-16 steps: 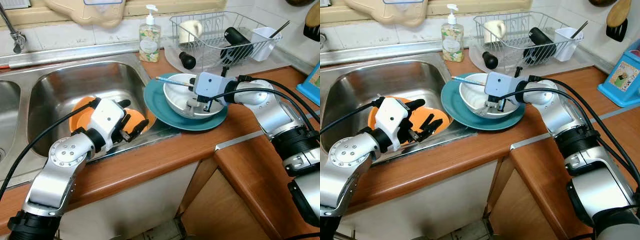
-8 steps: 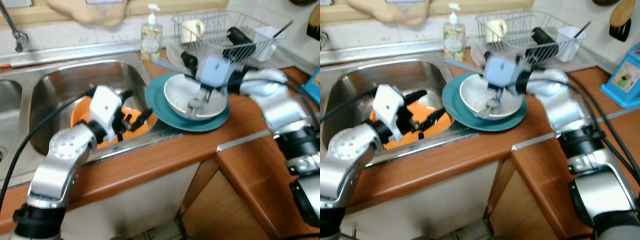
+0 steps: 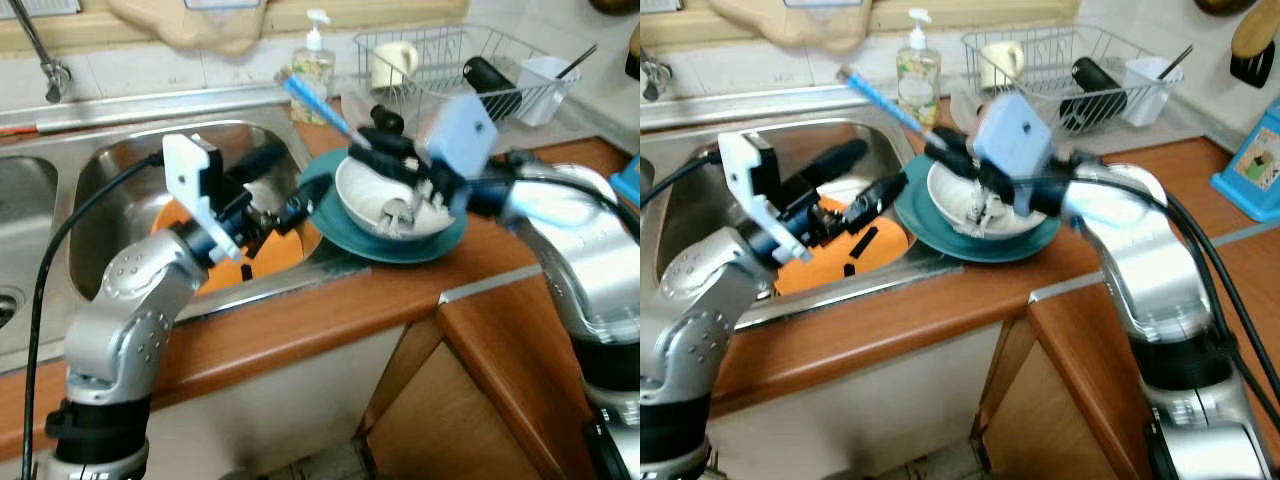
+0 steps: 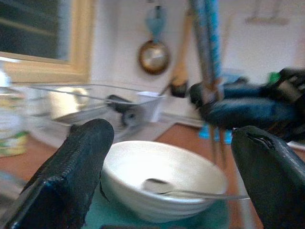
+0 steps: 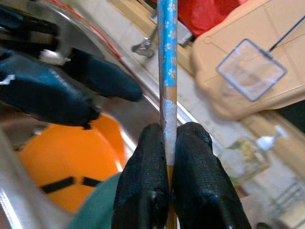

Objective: Kitchen organization

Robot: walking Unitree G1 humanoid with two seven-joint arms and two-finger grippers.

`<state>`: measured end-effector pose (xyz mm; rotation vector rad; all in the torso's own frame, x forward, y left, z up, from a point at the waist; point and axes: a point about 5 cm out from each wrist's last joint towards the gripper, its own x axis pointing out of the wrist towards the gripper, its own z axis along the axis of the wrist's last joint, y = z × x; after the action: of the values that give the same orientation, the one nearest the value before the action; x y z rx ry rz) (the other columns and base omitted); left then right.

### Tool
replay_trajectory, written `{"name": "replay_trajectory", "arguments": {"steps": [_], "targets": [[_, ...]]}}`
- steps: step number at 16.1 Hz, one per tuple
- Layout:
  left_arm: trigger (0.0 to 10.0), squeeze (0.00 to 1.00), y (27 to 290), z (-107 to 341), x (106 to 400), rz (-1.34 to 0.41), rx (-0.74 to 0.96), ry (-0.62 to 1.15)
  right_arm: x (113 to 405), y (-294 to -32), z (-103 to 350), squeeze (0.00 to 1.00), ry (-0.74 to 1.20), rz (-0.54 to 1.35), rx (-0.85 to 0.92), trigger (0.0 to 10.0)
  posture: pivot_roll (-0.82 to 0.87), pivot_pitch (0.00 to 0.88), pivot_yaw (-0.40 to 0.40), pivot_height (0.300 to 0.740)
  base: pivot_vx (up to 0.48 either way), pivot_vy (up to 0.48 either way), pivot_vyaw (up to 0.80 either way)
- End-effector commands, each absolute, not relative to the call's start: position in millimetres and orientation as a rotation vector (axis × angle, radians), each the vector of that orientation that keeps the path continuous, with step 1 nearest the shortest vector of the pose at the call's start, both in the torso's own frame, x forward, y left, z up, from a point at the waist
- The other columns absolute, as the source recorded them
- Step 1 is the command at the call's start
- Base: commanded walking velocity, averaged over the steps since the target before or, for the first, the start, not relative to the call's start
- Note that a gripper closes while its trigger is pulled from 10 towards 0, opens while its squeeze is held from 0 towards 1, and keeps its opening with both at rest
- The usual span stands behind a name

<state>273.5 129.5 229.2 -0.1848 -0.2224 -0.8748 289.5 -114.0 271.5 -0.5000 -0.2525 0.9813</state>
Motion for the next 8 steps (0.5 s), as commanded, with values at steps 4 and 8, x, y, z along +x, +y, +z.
{"name": "replay_trajectory", "arguments": {"steps": [4,8], "targets": [[10.0,0.0,130,230,258,-1.006,-0.375,-0.208,255,-109,262,0.0,-0.17,1.029,-0.375,0.0,-0.12,0.0,0.024,0.74,0.0,0.0,0.0],[7.2,0.0,132,229,253,-1.061,-0.562,-0.228,234,-96,240,0.0,-0.084,1.095,-0.254,0.0,-0.12,0.0,0.035,0.74,0.0,0.0,0.0]]}}
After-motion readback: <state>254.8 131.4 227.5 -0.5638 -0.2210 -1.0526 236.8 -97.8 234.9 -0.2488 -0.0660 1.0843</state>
